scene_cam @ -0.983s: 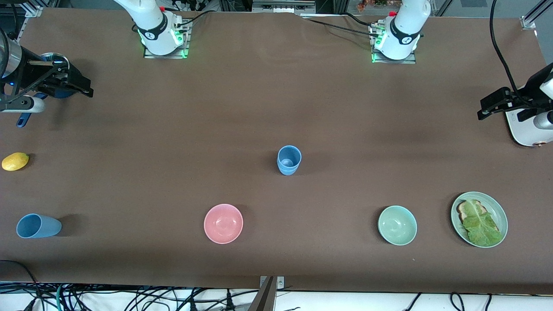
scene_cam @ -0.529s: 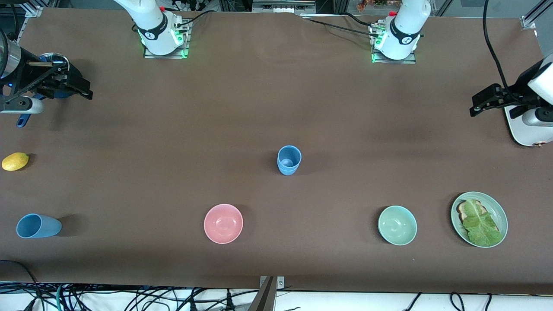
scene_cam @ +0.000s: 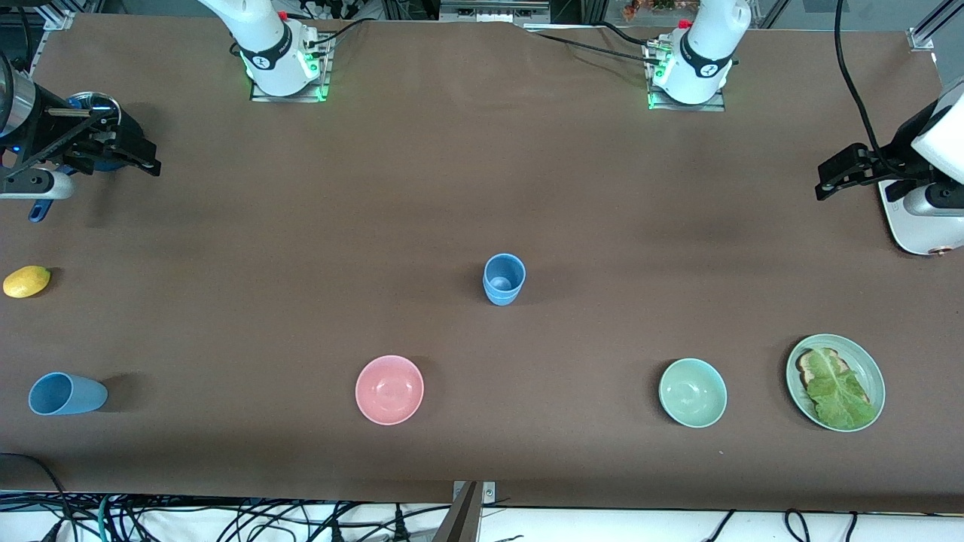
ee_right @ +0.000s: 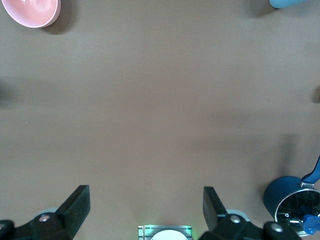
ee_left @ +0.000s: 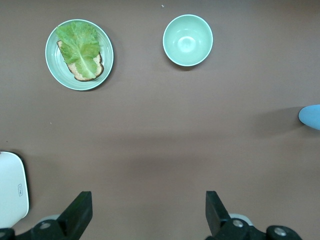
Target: Stack blue cups with both arms
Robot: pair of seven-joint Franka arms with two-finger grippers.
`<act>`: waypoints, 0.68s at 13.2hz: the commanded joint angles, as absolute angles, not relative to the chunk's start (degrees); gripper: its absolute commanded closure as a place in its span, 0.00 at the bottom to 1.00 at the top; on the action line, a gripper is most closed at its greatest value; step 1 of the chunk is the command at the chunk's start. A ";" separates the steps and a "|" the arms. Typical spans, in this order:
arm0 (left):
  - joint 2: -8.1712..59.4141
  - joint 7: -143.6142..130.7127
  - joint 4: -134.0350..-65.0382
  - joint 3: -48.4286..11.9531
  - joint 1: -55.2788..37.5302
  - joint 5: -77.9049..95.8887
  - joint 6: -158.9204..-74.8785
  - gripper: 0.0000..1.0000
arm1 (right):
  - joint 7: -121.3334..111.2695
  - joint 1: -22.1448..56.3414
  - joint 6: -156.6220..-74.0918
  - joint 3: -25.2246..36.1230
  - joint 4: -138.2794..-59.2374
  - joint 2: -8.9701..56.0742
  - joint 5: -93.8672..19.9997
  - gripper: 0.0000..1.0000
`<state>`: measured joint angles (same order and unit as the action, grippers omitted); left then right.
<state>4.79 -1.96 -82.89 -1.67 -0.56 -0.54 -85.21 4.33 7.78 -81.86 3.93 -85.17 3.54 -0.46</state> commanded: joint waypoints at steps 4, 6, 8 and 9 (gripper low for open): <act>1.67 -2.46 -87.27 -0.53 -1.14 0.88 -85.78 0.00 | 3.52 8.09 -82.18 3.96 -84.99 3.52 -0.35 0.00; 0.80 -2.55 -88.41 -0.53 -1.23 0.88 -86.65 0.00 | 3.52 8.09 -82.18 3.96 -84.90 3.52 -0.44 0.00; -1.05 -2.55 -91.22 -0.53 -1.32 0.88 -88.67 0.00 | 3.43 8.09 -82.18 3.96 -84.90 3.52 -0.53 0.00; -1.14 -2.64 -91.49 -0.53 -1.32 0.88 -88.77 0.00 | 3.43 8.09 -82.18 3.96 -84.90 3.52 -0.53 0.00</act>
<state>2.02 -1.97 -87.50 -1.36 -0.61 -0.54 -86.75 4.19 7.85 -81.93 3.86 -85.17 3.54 -0.46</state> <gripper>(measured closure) 0.000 0.000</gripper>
